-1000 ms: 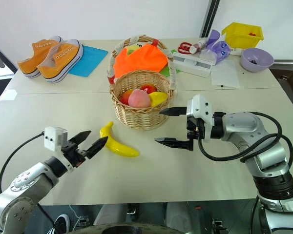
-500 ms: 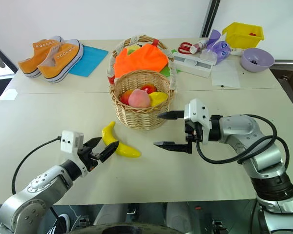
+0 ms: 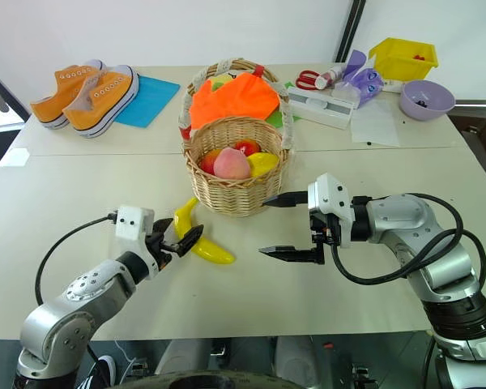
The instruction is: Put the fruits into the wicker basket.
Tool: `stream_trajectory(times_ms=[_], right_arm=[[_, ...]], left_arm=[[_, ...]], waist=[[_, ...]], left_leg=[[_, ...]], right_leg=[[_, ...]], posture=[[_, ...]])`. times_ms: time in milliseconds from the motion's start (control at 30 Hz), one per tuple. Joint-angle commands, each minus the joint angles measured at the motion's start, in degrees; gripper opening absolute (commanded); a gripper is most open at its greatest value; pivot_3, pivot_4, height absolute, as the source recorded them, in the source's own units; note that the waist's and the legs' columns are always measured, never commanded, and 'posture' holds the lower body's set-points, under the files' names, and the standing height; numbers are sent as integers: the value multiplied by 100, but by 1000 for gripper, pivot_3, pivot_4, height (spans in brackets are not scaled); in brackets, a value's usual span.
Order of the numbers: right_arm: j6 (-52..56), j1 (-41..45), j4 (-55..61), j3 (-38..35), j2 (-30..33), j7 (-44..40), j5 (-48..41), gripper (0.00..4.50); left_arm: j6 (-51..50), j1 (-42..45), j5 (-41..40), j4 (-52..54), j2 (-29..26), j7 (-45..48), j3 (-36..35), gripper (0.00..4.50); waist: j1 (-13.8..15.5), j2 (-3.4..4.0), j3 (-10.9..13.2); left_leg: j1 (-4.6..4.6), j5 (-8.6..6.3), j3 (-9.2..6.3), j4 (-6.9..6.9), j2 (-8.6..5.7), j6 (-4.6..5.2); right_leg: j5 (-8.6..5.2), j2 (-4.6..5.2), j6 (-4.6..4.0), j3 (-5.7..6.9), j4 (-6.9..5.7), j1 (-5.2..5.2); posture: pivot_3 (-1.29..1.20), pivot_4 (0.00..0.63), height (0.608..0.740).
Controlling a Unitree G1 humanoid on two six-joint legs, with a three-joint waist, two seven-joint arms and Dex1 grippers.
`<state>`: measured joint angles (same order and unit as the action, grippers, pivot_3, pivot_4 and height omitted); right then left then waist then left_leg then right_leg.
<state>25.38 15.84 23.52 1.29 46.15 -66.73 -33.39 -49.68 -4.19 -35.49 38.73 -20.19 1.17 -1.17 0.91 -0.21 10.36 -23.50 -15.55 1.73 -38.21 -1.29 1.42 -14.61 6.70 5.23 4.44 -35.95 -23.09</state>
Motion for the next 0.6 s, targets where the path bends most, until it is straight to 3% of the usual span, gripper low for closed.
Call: stream_trajectory(times_ms=[33,267,367,500,600], right_arm=[[-55,65,134,-101,-50,58,-63,4470],[-34,172,95,-72,-77,102,-74,4470],[-6,181,94,-76,-101,150,-95,4500],[5,134,97,-64,-61,112,-74,4500],[-5,110,91,-78,-40,98,-56,4500]], left_arm=[[-146,178,80,-153,26,78,91,4500],[-908,309,48,-161,-14,74,286,4500],[-1026,365,142,-180,-27,50,256,3652],[-1069,400,340,-186,-22,-44,167,1758],[-1021,443,482,-169,-75,-162,-16,1758]], waist=[[-2,0,0],[-5,0,-1],[-4,0,-1],[-15,0,-3],[-20,1,-4]], left_leg=[[0,0,0,0,0,0],[0,0,0,0,0,0],[1,0,0,0,0,0],[1,0,0,0,0,0],[4,0,0,1,1,0]], right_leg=[[1,0,3,0,-1,0],[3,-1,6,0,-2,0],[3,0,6,0,-1,1],[3,-1,6,0,-1,1],[3,-1,6,0,-4,0]], posture=[[0,150,740],[0,150,740],[0,150,740],[0,150,740],[0,150,740]])
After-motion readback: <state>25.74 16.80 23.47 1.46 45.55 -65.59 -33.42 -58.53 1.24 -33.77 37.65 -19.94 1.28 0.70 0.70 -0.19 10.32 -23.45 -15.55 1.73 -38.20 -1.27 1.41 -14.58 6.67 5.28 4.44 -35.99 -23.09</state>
